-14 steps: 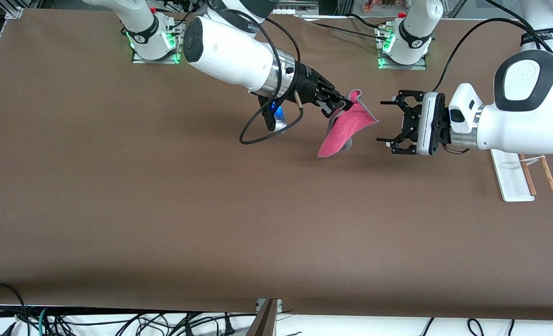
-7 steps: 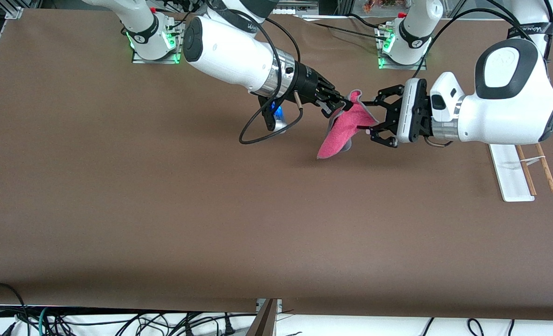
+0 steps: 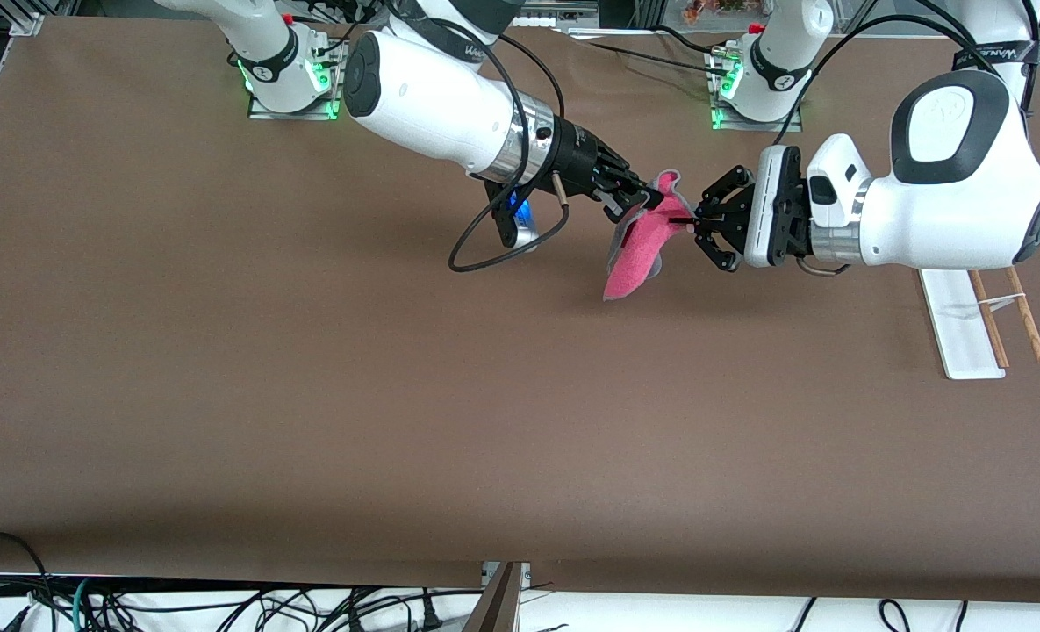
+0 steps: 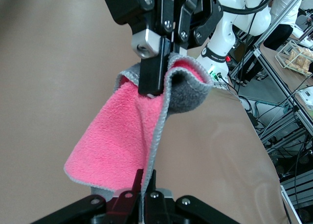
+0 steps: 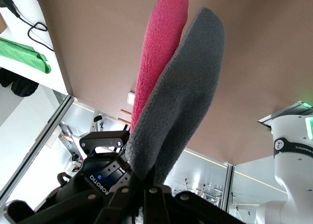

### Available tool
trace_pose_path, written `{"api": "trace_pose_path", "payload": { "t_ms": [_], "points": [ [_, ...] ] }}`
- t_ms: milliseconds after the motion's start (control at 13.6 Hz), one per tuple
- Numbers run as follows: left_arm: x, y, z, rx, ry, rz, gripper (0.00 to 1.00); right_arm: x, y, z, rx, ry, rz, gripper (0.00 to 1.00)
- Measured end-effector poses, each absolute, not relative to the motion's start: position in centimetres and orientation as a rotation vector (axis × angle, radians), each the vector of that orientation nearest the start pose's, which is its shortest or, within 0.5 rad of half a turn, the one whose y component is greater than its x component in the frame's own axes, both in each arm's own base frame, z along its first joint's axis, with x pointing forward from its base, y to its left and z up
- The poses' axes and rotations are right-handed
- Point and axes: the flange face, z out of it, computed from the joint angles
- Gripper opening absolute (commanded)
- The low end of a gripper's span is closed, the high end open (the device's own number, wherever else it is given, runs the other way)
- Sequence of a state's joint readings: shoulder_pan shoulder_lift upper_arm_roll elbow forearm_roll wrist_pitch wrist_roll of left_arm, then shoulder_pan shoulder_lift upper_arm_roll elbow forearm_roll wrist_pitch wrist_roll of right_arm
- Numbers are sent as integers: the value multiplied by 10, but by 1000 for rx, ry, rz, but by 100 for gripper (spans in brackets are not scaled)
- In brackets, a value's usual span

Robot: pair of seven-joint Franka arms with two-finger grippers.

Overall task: Pass towel and hang on rack
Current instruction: 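Carry the towel toward the left gripper while the left gripper approaches, then grasp the towel with the left gripper while the right gripper releases, then carry the towel to the rack with the left gripper while the right gripper retracts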

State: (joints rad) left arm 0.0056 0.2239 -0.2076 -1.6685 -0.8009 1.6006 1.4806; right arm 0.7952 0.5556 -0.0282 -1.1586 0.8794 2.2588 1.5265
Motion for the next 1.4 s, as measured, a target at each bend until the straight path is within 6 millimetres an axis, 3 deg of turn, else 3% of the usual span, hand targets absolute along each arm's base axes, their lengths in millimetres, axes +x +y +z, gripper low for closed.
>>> {"api": "trace_pose_path", "payload": {
  "t_ms": [74, 147, 221, 442, 736, 883, 1030, 1398],
  "points": [
    [579, -184, 488, 1645, -1585, 344, 0, 530, 546, 548, -1914, 1229, 634, 58],
    [580, -182, 488, 1647, -1584, 345, 0, 531, 545, 548, -1912, 1231, 630, 75],
    [580, -181, 488, 1650, -1582, 347, 0, 533, 543, 548, -1910, 1234, 628, 99],
    [584, -167, 489, 1674, -1571, 356, 0, 537, 539, 549, -1906, 1241, 618, 100],
    [592, -118, 497, 1790, -1652, 293, 0, 557, 518, 555, -1905, 1250, 539, 100],
    [596, -71, 503, 1879, -1690, 219, 0, 576, 494, 555, -1974, 1213, 446, 100],
    [596, -10, 506, 1997, -1693, 137, 0, 595, 461, 554, -2096, 1122, 381, 100],
    [582, 158, 498, 2323, -1598, -72, 0, 620, 345, 556, -2394, 796, 367, 100]
  ]
}}
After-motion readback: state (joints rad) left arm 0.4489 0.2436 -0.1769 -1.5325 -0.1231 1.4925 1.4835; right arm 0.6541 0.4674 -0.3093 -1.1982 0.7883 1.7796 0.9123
